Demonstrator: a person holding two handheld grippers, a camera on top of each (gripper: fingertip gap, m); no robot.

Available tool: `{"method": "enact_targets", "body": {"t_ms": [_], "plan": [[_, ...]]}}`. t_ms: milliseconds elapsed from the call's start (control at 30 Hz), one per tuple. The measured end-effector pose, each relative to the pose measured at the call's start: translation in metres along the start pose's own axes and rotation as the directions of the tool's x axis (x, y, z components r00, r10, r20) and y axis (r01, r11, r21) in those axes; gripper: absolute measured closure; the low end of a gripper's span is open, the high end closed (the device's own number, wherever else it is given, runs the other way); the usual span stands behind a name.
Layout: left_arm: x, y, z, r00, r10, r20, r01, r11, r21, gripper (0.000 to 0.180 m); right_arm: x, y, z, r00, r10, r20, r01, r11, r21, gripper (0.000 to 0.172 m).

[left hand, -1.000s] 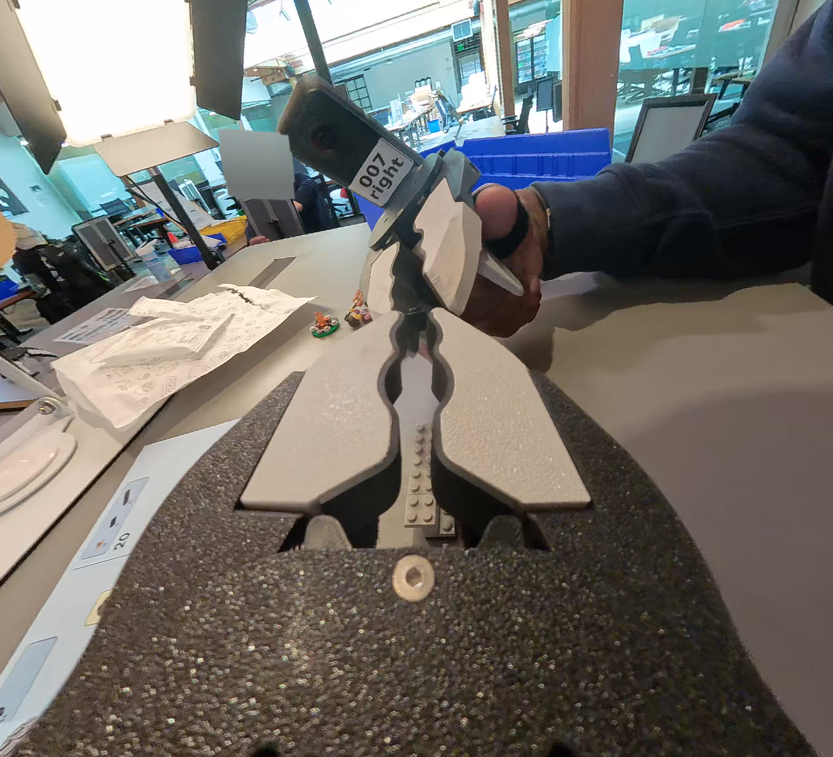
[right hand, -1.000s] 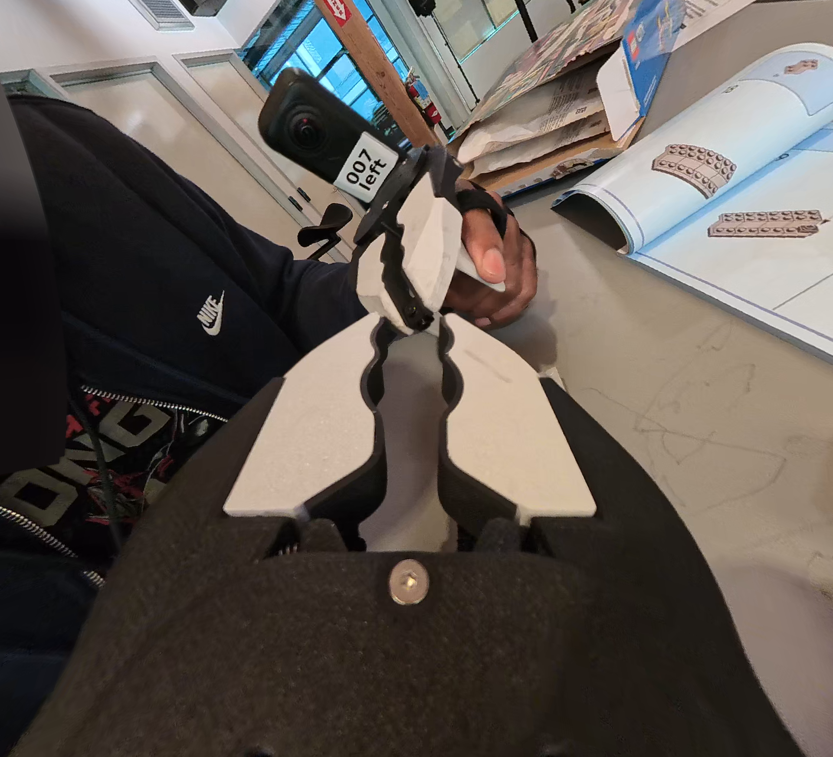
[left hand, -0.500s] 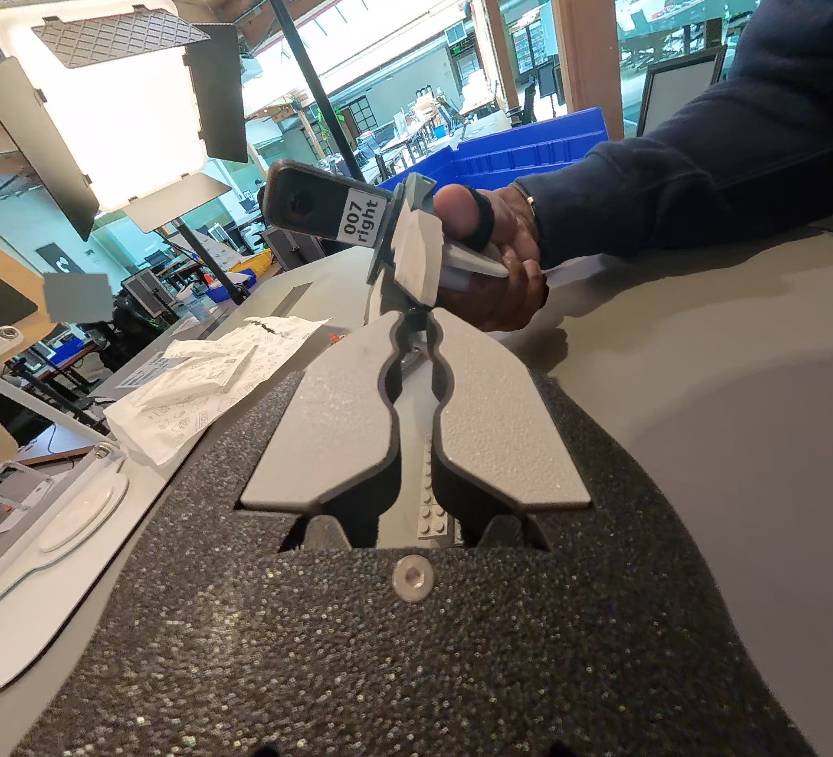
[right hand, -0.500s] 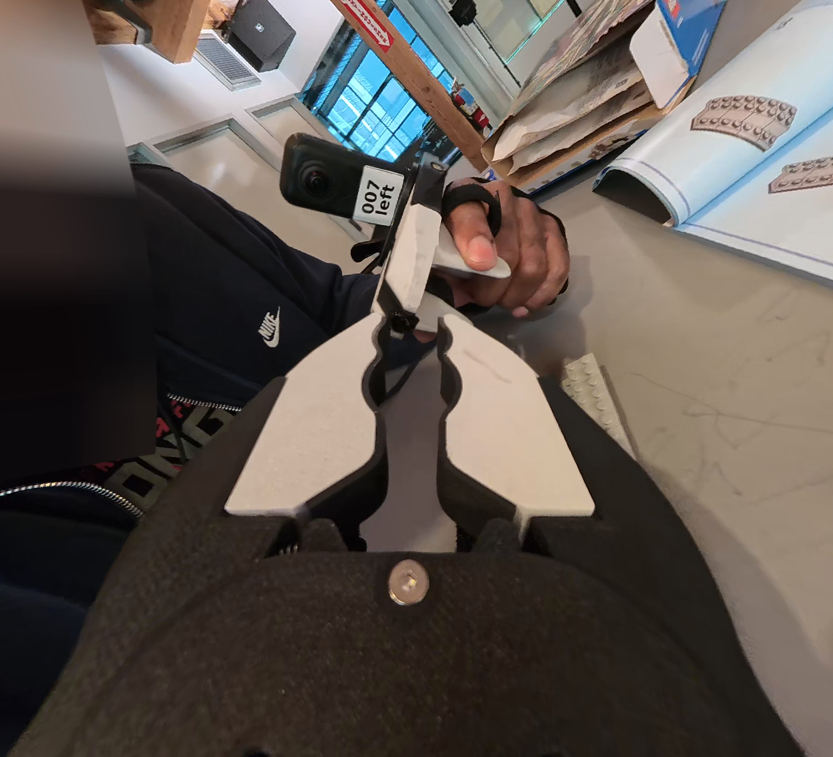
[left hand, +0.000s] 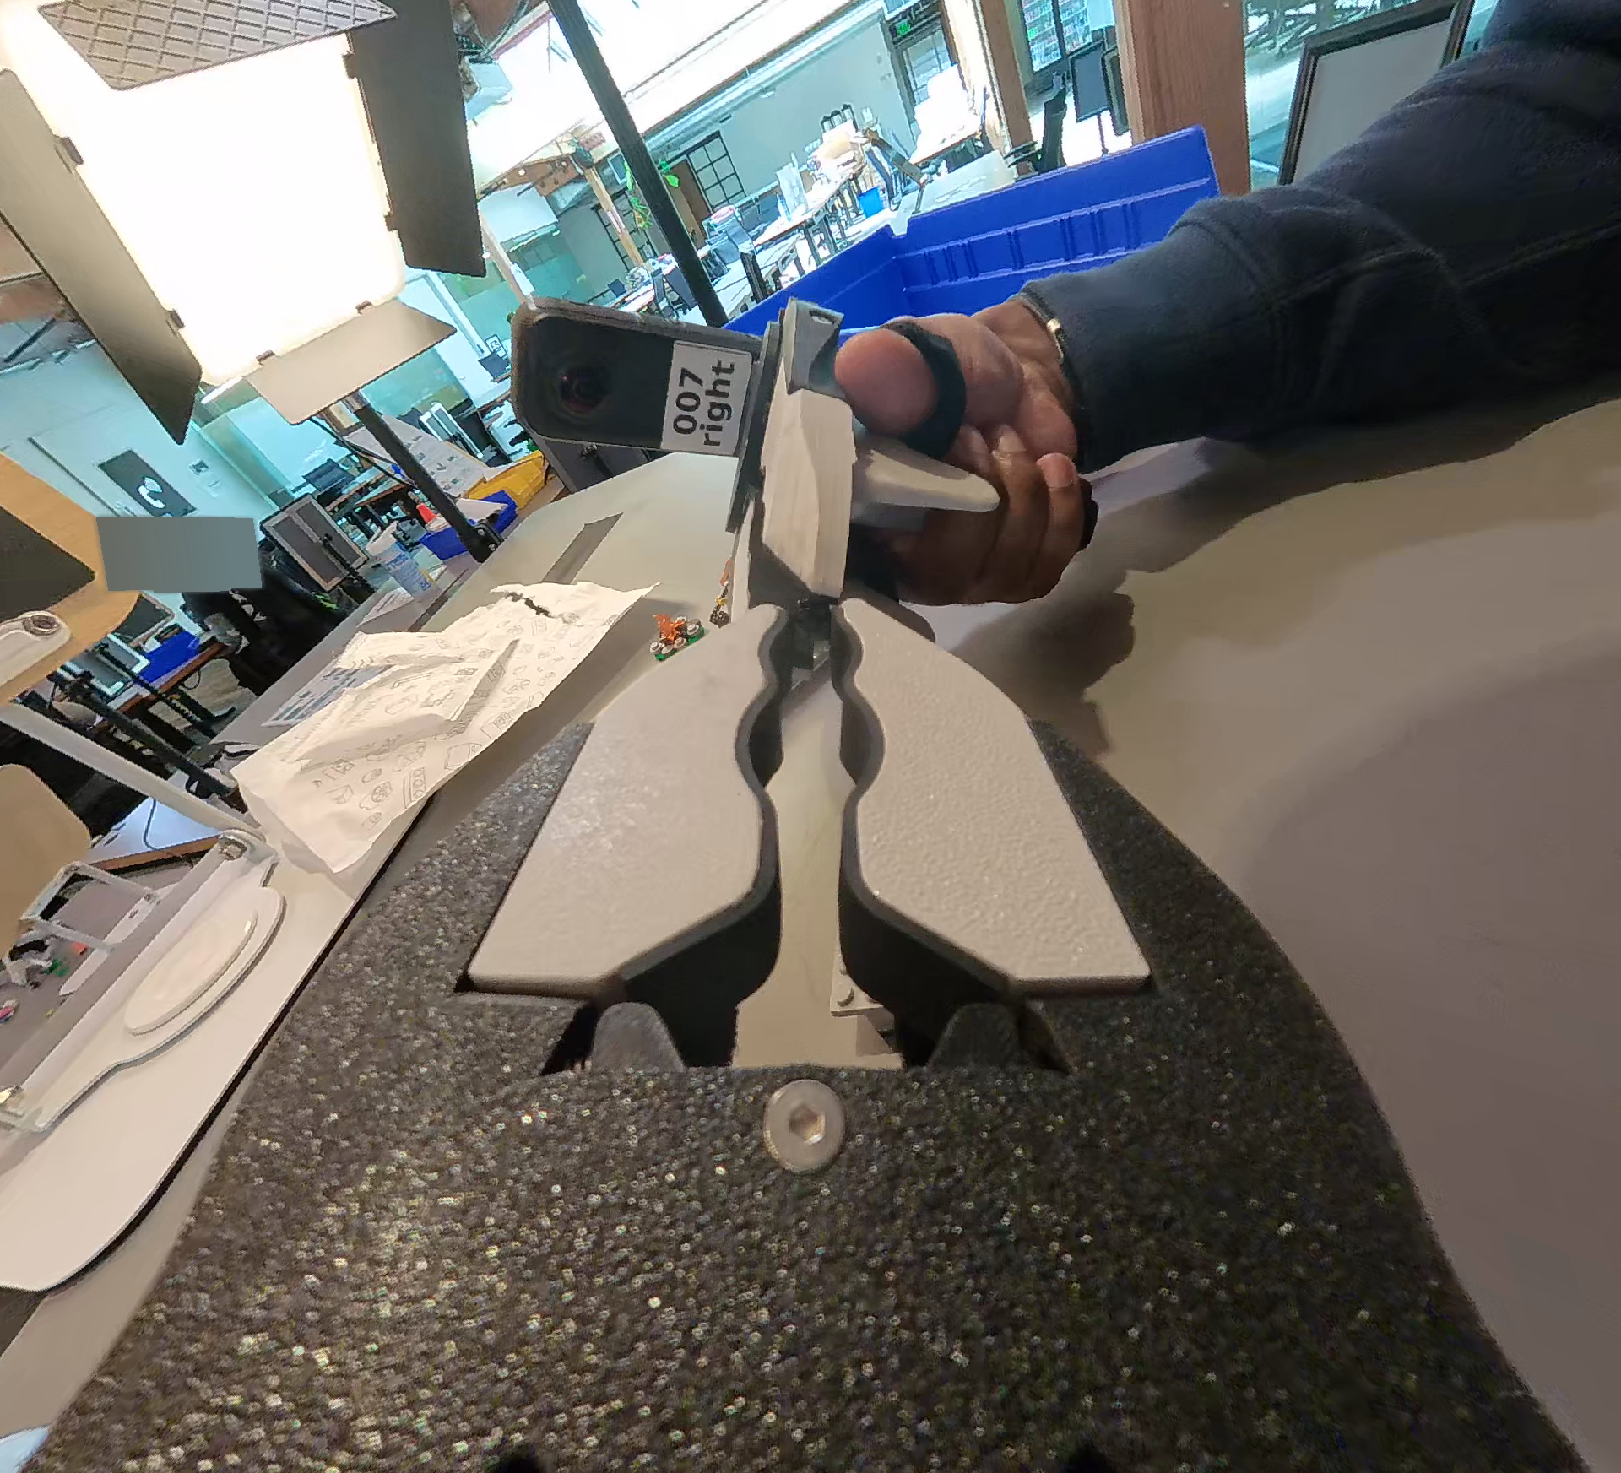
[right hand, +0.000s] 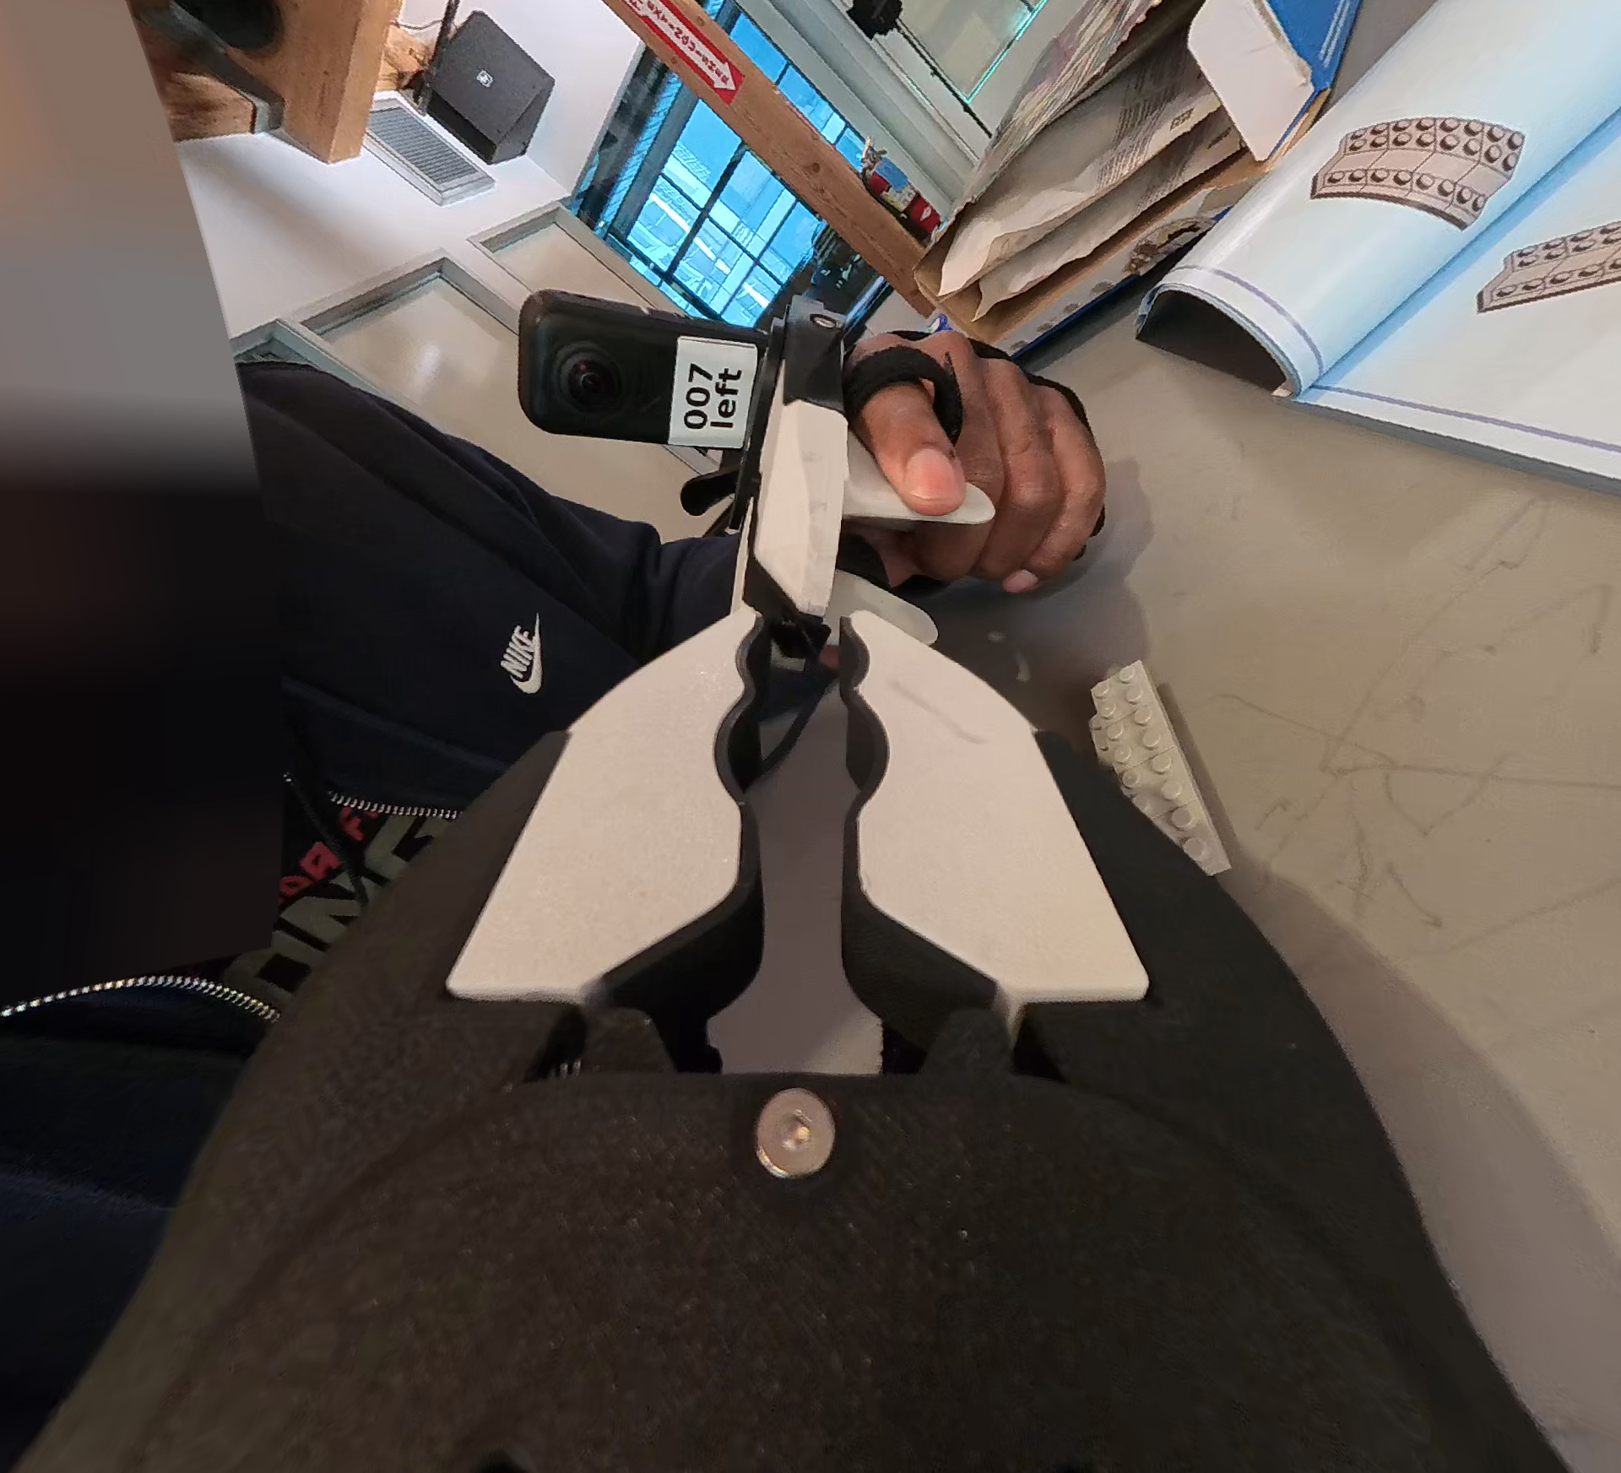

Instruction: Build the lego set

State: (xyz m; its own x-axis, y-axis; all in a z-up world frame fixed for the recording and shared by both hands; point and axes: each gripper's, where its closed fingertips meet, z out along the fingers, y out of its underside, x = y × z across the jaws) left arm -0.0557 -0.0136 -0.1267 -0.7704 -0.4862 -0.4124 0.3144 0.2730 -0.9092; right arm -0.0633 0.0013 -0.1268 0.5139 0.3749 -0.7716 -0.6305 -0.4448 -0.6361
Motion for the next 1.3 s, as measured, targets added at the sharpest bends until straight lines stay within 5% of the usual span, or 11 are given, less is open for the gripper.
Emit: {"method": "enact_targets", "body": {"t_ms": [567, 733, 1033, 1300], "plan": [[-0.002, 0.025, -0.003, 0.991, -0.128, -0.036, 0.121, 0.981, -0.150, 0.169, 0.027, 0.000, -0.008, 0.984, 0.001, -0.175, -0.003, 1.000, -0.011, 0.160], [-0.007, 0.055, -0.016, 0.949, -0.314, -0.029, 0.285, 0.894, -0.347, 0.144, 0.042, -0.001, -0.021, 0.960, 0.002, -0.279, -0.007, 1.000, -0.016, 0.160], [0.023, 0.103, -0.016, 0.934, -0.347, -0.082, 0.208, 0.717, -0.665, 0.122, 0.047, 0.001, -0.022, 0.948, -0.003, -0.319, -0.009, 0.999, -0.036, 0.160], [0.025, 0.104, -0.007, 0.940, -0.331, -0.085, 0.190, 0.713, -0.675, 0.155, 0.052, 0.007, -0.022, 0.936, 0.014, -0.351, -0.038, 0.997, -0.061, 0.160]]}}
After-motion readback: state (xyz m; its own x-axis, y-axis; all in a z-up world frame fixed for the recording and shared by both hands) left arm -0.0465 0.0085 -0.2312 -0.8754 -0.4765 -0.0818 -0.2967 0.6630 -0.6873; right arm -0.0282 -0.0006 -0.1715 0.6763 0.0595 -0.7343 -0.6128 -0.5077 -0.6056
